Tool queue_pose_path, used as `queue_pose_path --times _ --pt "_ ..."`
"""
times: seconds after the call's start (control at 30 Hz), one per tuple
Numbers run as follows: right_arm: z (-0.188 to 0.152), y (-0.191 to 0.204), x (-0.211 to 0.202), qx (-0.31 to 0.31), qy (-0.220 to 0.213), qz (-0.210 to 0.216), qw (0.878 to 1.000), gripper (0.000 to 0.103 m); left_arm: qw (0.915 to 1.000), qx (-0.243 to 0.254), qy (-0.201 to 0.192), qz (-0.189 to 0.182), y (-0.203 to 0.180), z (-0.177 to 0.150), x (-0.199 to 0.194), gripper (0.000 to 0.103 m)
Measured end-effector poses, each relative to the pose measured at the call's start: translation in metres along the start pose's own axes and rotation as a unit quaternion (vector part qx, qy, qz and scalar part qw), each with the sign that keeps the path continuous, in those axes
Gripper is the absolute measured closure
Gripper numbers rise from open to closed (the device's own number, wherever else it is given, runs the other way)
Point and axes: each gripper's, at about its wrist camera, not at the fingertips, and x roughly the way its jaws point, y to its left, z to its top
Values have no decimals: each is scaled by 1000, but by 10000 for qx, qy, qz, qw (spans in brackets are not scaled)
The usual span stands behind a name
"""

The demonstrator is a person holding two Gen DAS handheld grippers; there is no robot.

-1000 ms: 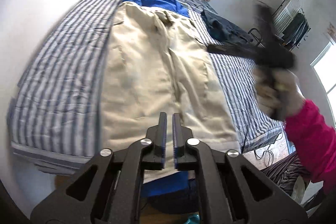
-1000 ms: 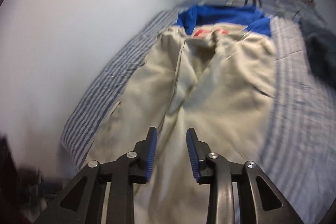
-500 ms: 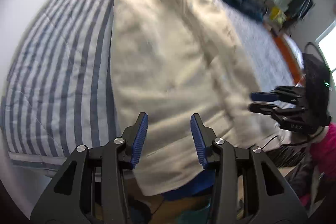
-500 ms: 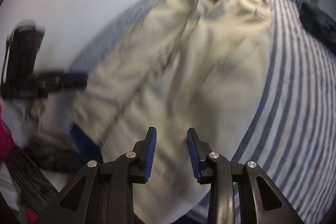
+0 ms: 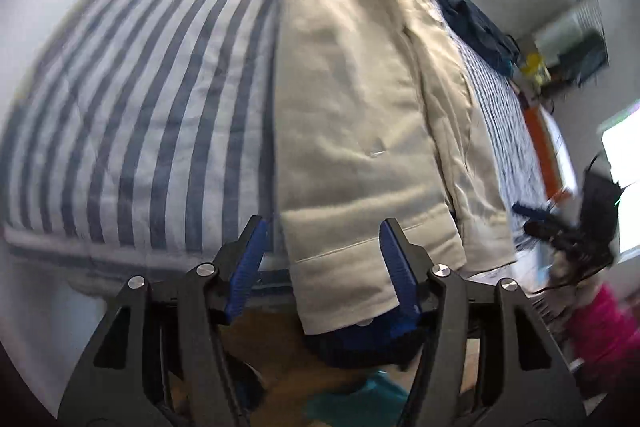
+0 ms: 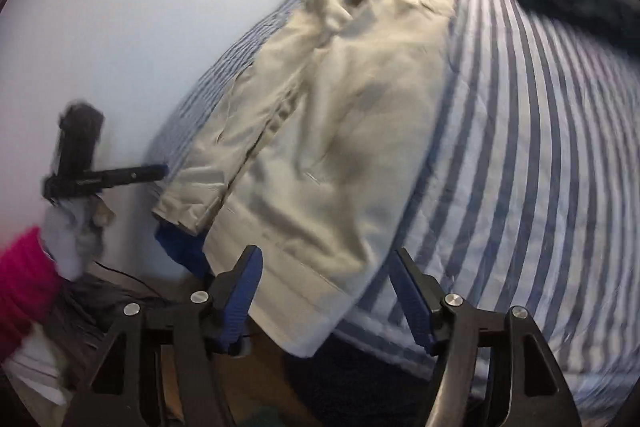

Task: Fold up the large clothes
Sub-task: 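Grasp the jacket hem with both tools and lift it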

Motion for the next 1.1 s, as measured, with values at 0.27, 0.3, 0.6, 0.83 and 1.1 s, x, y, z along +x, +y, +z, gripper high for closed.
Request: queue_pose_path --times 0.27,0.3,0.6,0.83,1.1 --pt "-16 -30 23 928 295 917 9910 41 9975 -340 391 -488 -3 -6 24 43" --pt "-15 -31 24 961 286 1016 9898 41 9969 -425 372 -551 -1 -7 25 43" --pt "-8 -18 44 863 274 1249 9880 44 9961 -279 490 -676 -11 -14 29 44" --pt "-3 -17 45 888 340 1051 9899 75 9950 -515 428 -745 -8 -16 24 72" --pt "14 -7 19 1169 117 1492 9818 87 9938 -511 52 -985 -32 -7 -1 79"
